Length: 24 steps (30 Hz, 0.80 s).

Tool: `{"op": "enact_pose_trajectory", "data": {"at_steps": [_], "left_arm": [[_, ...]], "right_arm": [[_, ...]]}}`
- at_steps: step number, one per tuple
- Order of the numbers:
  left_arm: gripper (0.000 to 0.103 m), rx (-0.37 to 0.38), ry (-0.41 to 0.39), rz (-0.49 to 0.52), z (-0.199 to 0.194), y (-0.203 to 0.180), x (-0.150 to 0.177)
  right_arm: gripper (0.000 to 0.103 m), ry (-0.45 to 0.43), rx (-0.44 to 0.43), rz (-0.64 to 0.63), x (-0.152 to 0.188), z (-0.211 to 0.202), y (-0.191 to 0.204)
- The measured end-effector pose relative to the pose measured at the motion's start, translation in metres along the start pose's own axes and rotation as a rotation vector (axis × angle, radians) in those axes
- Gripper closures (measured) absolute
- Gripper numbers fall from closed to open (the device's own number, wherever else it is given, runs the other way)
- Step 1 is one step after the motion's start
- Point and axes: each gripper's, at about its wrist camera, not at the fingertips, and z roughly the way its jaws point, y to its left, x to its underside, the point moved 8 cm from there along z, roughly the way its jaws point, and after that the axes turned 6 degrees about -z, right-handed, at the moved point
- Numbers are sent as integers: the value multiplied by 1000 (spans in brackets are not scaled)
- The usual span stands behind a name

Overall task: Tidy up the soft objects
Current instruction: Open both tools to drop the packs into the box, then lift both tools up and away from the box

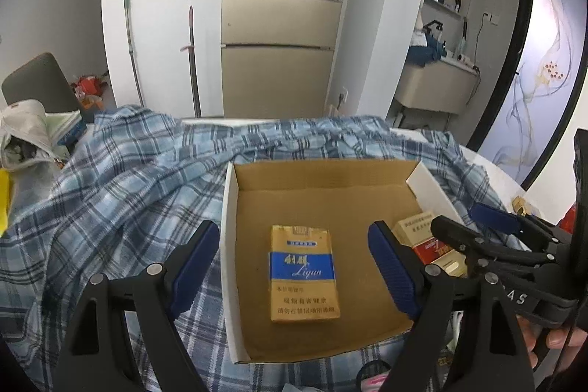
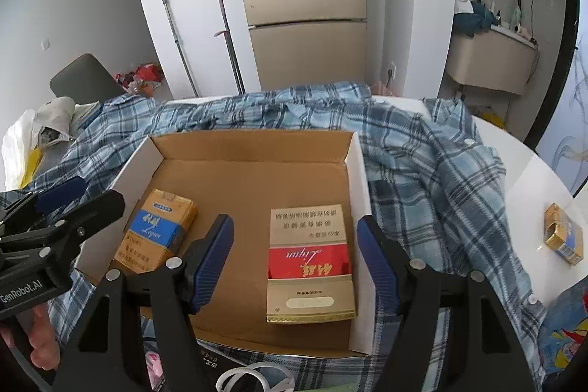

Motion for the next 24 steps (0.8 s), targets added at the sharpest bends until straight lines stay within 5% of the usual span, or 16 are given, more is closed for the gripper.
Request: {"op": "enact_pose_trajectory", "data": {"at_steps": [12, 21, 24], "left_arm": [[18, 50, -232, 46, -111, -29, -39], [10, 90, -372, 38, -194, -27, -19], [0, 95, -391, 43, -206, -26, -8]], "right_arm": [[34, -182, 15, -16, -40, -100, -9], [28, -306, 4, -24, -16, -177, -6], [20, -334, 17, -26, -3, -189, -5]]}}
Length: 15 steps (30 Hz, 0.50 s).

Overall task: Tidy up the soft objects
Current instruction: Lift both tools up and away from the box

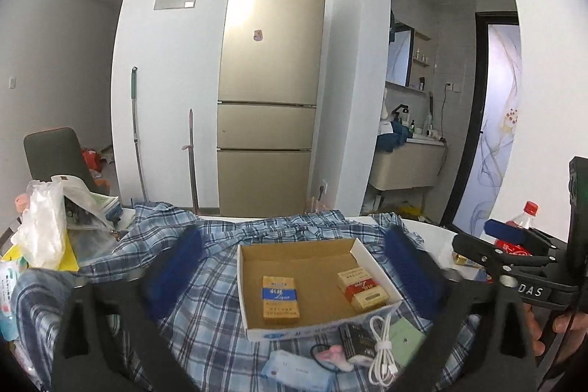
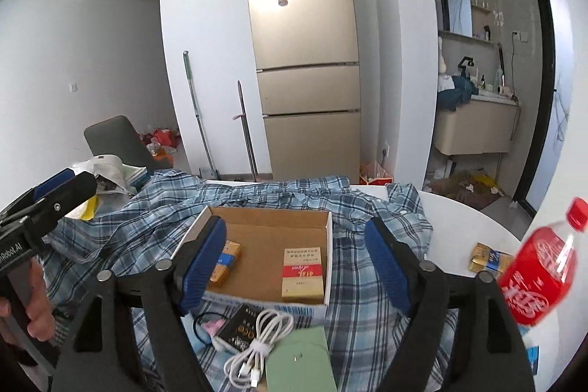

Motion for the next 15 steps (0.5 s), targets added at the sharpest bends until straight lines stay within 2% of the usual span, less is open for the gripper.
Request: {"op": "enact_pose_trajectory", "data": {"at_steps": [4, 7, 15], "left_arm": [[0, -19, -68, 28, -20, 1, 9], [0, -22, -73, 48, -24, 4, 21], [0, -12, -15, 40, -11, 19, 63]], "right_arm": [[2, -42, 33, 3, 14, -14, -2], [1, -50, 50, 16, 27, -15, -8], [1, 20, 56, 44, 62, 5, -20]]}}
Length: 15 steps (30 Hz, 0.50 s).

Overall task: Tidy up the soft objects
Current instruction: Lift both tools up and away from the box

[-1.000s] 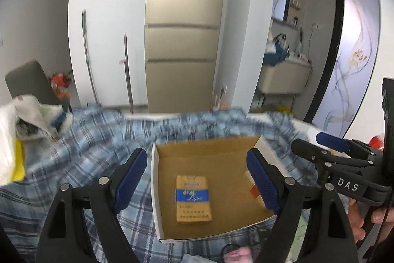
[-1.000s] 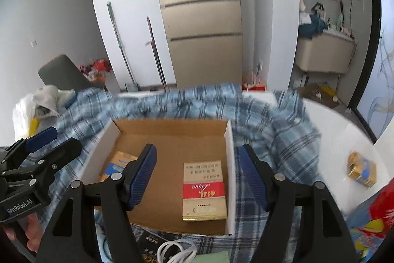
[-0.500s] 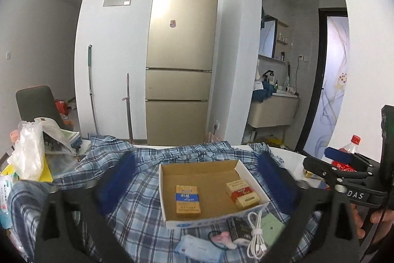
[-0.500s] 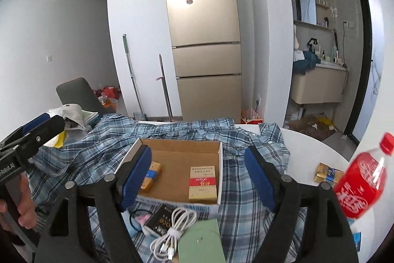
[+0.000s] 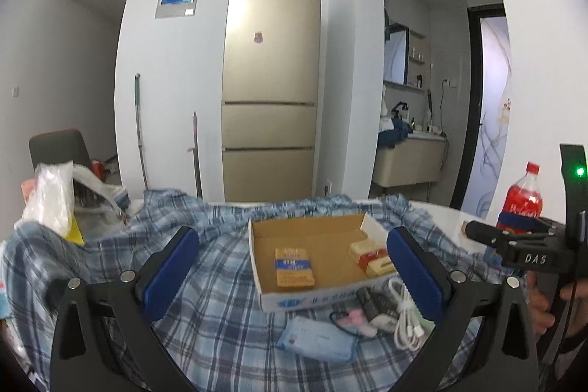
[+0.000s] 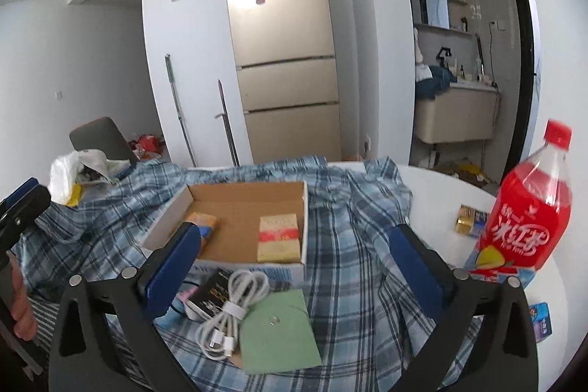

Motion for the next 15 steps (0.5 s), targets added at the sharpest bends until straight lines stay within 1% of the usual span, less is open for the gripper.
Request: {"op": "enact_pose_trajectory", "data": {"at_steps": [5, 8, 15], "left_arm": [[0, -11, 58, -5, 18, 5, 25], [0, -16, 88, -6, 26, 7, 35], [0, -28, 69, -19, 23, 11, 35]], "right_arm": [[1, 46, -10, -18, 16, 12, 3], [1, 95, -21, -16, 25, 21, 4], [1, 186, -28, -6, 43, 34, 1]]}}
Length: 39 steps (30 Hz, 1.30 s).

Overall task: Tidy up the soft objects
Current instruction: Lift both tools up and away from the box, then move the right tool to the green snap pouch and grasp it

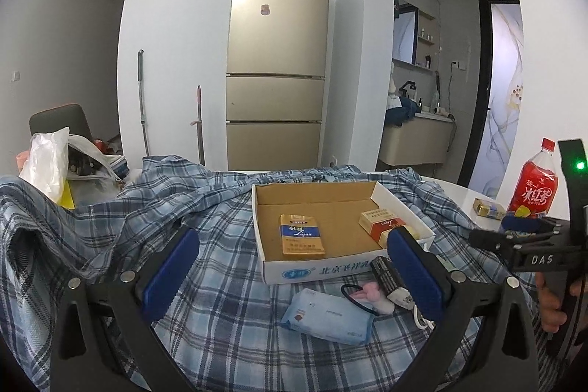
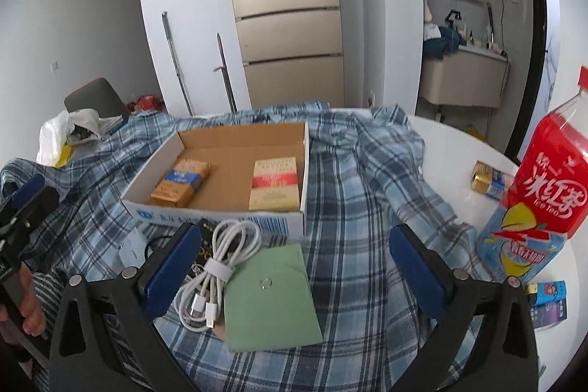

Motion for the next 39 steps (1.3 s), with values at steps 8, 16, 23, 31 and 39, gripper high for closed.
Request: {"op": "enact_pose_trajectory", "data": {"at_steps": [8, 16, 23, 31, 39], "left_arm": [[0, -14, -2, -9, -3, 4, -1], [0, -17, 23, -49, 0, 13, -1], [0, -20, 6, 2, -4, 4, -1], [0, -19, 14, -6, -2, 4, 1], [0, -18, 18, -7, -1, 5, 2]], "right_arm": [[17, 135, -30, -60, 19, 20, 11], [26, 235, -85, -119, 36, 37, 27], [26, 289, -81, -170, 45, 45, 35], [26, 310, -90, -159, 48, 47, 33], [34, 310, -93, -154, 48, 43, 33]]}}
